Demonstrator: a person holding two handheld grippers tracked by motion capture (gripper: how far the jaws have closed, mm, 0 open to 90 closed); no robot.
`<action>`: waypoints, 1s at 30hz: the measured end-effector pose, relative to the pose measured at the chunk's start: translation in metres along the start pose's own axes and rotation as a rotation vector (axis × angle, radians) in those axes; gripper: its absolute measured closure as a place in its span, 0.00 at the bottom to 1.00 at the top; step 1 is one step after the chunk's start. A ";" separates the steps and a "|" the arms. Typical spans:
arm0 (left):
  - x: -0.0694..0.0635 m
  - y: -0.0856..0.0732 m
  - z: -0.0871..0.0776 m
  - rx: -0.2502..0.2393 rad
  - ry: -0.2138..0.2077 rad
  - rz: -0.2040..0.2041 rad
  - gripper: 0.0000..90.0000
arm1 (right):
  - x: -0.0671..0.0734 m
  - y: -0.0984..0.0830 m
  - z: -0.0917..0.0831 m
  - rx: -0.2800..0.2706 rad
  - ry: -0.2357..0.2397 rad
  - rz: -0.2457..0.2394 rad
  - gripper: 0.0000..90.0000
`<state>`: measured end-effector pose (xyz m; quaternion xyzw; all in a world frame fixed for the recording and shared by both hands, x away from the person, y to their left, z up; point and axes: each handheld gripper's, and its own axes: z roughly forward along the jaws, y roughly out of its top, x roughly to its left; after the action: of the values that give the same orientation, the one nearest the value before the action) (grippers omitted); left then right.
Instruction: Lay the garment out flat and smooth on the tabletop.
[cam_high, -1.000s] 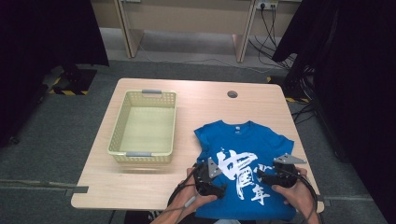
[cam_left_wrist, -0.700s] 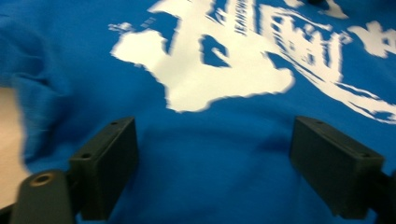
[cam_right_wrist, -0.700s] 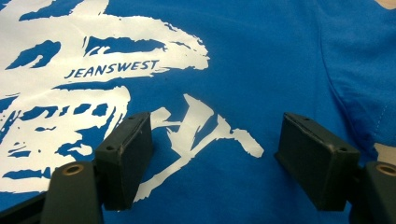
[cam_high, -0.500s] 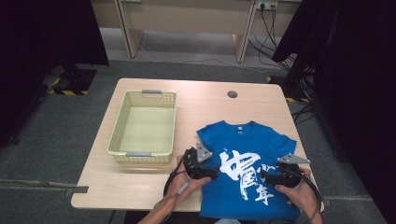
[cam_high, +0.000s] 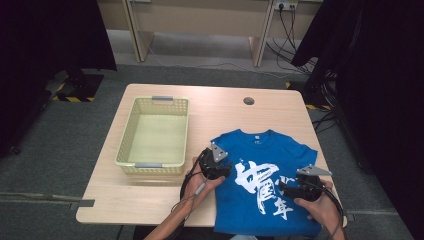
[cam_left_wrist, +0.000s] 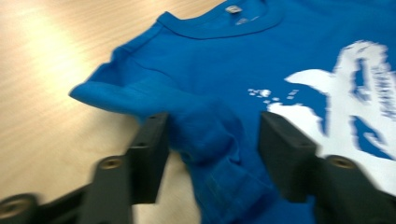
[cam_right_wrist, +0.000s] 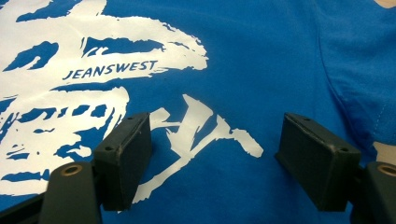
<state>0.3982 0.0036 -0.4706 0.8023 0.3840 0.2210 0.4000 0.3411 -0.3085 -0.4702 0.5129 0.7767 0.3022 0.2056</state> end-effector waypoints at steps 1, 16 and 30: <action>0.000 0.001 0.002 0.010 0.020 0.015 0.61 | 0.000 0.000 0.000 0.000 0.001 0.000 0.29; 0.021 -0.016 -0.038 0.036 0.148 0.001 0.72 | 0.002 0.001 0.001 -0.003 0.003 -0.004 0.29; 0.004 -0.001 -0.045 -0.014 -0.004 -0.063 0.58 | 0.003 0.001 0.001 0.000 0.000 0.005 0.28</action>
<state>0.3702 0.0281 -0.4444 0.7875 0.4068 0.2090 0.4131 0.3413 -0.3051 -0.4703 0.5149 0.7755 0.3025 0.2049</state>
